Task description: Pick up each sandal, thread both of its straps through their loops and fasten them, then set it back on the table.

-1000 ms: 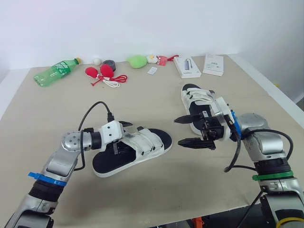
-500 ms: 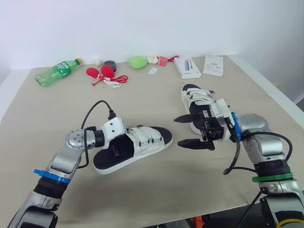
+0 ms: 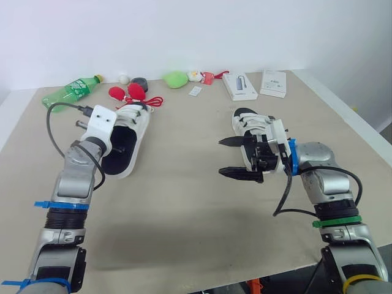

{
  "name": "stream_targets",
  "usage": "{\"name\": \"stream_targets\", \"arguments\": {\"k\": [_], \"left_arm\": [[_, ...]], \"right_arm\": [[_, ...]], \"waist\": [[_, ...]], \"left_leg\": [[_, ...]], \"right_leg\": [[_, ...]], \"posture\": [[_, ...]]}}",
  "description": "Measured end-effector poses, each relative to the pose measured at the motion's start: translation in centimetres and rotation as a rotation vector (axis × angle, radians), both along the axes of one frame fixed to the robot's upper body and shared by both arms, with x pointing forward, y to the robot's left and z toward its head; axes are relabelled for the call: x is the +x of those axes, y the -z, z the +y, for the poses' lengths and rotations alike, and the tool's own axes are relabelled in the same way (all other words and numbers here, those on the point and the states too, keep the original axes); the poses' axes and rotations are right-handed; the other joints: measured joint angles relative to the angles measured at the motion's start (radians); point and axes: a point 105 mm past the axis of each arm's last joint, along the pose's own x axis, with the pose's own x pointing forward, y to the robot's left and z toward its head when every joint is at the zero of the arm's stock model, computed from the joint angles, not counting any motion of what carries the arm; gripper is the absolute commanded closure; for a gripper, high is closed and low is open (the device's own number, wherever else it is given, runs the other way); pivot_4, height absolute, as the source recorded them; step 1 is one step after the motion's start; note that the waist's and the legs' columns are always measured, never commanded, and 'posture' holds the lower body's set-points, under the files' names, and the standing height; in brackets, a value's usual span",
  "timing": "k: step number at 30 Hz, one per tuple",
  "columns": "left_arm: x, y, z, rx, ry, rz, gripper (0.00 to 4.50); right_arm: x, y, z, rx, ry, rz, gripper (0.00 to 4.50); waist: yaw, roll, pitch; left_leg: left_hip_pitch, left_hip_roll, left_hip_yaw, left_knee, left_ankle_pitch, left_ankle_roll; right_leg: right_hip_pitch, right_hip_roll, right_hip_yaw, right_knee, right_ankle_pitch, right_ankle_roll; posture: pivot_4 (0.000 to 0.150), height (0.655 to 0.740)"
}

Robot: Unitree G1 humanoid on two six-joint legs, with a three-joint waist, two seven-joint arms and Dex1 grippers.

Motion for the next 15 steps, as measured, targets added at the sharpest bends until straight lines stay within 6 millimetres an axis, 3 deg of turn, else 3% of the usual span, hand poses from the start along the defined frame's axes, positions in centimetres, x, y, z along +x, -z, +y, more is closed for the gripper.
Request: {"name": "stream_targets", "arguments": {"k": [3,9,11,13,15], "left_arm": [[-0.4,1.6,-0.5,-0.047,-0.064,0.072,4.48],[-1.1,1.5,-1.3,-0.073,-0.107,0.082,4.48],[-1.2,1.8,-1.1,-0.075,-0.122,0.084,3.62],[-1.4,1.9,-0.9,-0.085,-0.125,0.076,3.21],[-1.4,2.0,-0.8,-0.095,-0.116,0.073,2.40]], "right_arm": [[0.1,0.4,0.2,-0.005,-0.004,0.005,0.00],[0.5,0.6,0.3,-0.019,0.002,-0.002,0.00],[0.5,0.5,0.4,-0.016,0.003,-0.004,0.00],[0.5,0.5,0.4,-0.017,0.003,-0.005,0.00],[0.6,0.5,0.4,-0.016,0.006,-0.002,0.00]], "waist": [[0.003,0.000,0.000],[0.008,0.000,0.000],[0.006,0.000,0.000],[0.005,0.000,0.000],[0.006,0.000,0.000]], "left_leg": [[-0.002,-0.001,0.000,0.000,0.000,0.000],[-0.001,-0.001,0.000,0.001,0.000,0.000],[-0.001,0.000,0.000,0.001,0.000,0.000],[0.000,0.001,0.000,0.001,0.000,0.000],[0.000,0.001,0.000,0.001,0.000,-0.001]], "right_leg": [[-0.001,-0.001,0.000,0.000,0.000,0.000],[-0.001,0.000,0.000,0.000,0.001,0.000],[-0.001,0.001,0.000,0.000,0.001,-0.001],[-0.001,0.002,0.000,0.000,0.002,-0.002],[-0.001,0.002,0.000,0.001,0.002,-0.002]], "posture": [[0.150,0.7400],[0.150,0.7400],[0.150,0.7400],[0.150,0.7400],[0.150,0.7400]]}}
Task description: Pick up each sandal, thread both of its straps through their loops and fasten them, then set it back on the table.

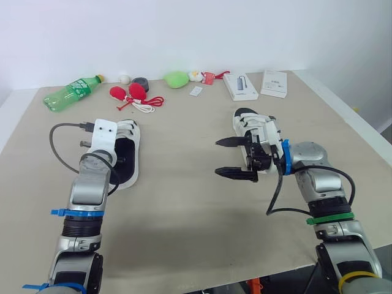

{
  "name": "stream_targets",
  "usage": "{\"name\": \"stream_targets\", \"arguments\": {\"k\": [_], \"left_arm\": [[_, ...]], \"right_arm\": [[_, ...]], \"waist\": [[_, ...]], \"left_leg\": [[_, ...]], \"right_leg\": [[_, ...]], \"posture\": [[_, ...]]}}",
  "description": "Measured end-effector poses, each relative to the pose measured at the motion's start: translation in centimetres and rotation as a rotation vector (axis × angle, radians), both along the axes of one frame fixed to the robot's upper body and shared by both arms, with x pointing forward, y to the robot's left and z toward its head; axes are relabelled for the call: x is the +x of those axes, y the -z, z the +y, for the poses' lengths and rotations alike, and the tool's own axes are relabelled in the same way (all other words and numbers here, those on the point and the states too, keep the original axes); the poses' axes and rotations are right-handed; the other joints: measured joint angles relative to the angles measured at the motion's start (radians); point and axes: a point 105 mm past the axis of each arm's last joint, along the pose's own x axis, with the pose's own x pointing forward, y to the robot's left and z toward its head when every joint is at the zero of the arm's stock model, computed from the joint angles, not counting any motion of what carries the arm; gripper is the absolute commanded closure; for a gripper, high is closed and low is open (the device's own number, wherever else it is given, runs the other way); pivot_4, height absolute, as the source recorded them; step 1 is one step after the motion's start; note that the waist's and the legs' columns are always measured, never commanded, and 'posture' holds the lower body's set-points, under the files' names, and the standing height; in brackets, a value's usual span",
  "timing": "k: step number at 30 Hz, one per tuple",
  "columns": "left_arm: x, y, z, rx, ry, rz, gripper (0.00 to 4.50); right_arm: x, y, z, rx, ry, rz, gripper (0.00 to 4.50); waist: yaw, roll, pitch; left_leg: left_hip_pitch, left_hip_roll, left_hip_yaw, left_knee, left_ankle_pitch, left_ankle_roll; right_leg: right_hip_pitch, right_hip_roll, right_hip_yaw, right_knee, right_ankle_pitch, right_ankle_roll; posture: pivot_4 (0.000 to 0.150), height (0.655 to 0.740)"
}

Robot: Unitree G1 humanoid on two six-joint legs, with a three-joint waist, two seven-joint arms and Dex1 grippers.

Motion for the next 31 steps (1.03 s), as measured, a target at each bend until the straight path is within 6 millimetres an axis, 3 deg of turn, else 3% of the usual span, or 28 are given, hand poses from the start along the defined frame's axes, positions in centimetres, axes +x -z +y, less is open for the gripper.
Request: {"name": "stream_targets", "arguments": {"k": [4,6,12,15,22,25,28,31], "left_arm": [[0.0,-1.0,-0.2,0.000,0.043,-0.036,0.56],[-0.2,-2.0,-0.3,0.014,0.077,-0.070,0.08],[-1.3,-2.2,-1.0,0.020,0.179,-0.089,0.08],[-3.1,-4.0,-1.6,0.015,0.326,-0.144,0.08],[-7.7,-5.4,-2.2,-0.148,0.647,-0.154,0.08],[-8.7,-4.9,-3.0,-0.163,0.764,-0.111,0.08],[-10.2,-3.1,-3.8,-0.129,0.881,-0.024,0.08],[-11.0,-2.0,-4.3,-0.103,0.939,0.025,0.08]], "right_arm": [[0.5,-0.3,0.2,0.027,0.022,0.039,0.00],[0.8,-0.8,0.3,0.074,0.041,0.094,0.00],[2.2,-1.6,-0.2,0.128,0.099,0.147,0.00],[2.7,-0.8,-0.7,0.114,0.129,0.160,0.00],[2.8,-0.4,-1.6,0.070,0.125,0.111,0.00],[2.0,-0.1,-2.2,0.024,0.075,0.045,0.00],[0.0,2.4,-3.9,-0.072,0.023,0.063,0.00],[-0.8,3.5,-4.5,-0.098,0.012,0.096,0.00]], "waist": [[0.000,0.000,0.000],[0.000,0.000,0.000],[-0.001,0.000,0.000],[-0.003,0.000,0.000],[-0.011,0.000,0.000],[-0.007,0.000,0.000],[-0.006,0.000,0.000],[-0.006,0.000,0.000]], "left_leg": [[0.000,0.000,0.001,0.000,0.000,0.000],[0.001,-0.001,0.001,0.000,0.000,0.000],[0.001,-0.001,0.001,0.000,0.000,0.000],[0.001,-0.001,0.001,0.000,0.000,0.000],[0.002,0.000,0.001,-0.001,0.000,0.000],[0.003,0.000,0.000,0.000,0.000,0.000],[0.004,-0.001,0.002,-0.001,0.000,0.000],[0.003,0.000,0.003,-0.001,-0.001,0.001]], "right_leg": [[0.000,-0.001,0.001,0.000,0.000,0.000],[0.000,-0.001,0.001,0.000,0.000,0.000],[0.000,-0.001,0.001,0.001,0.000,0.000],[0.000,-0.001,0.001,0.000,0.000,0.000],[0.000,0.000,0.001,0.001,-0.001,0.000],[0.003,-0.001,-0.001,0.000,-0.001,0.000],[0.003,-0.004,0.000,0.000,-0.003,0.001],[0.003,-0.004,0.001,0.000,-0.004,0.001]], "posture": [[0.150,0.7400],[0.150,0.7400],[0.150,0.7400],[0.150,0.7400],[0.150,0.7400],[0.150,0.7400],[0.150,0.7400],[0.150,0.7400]]}}
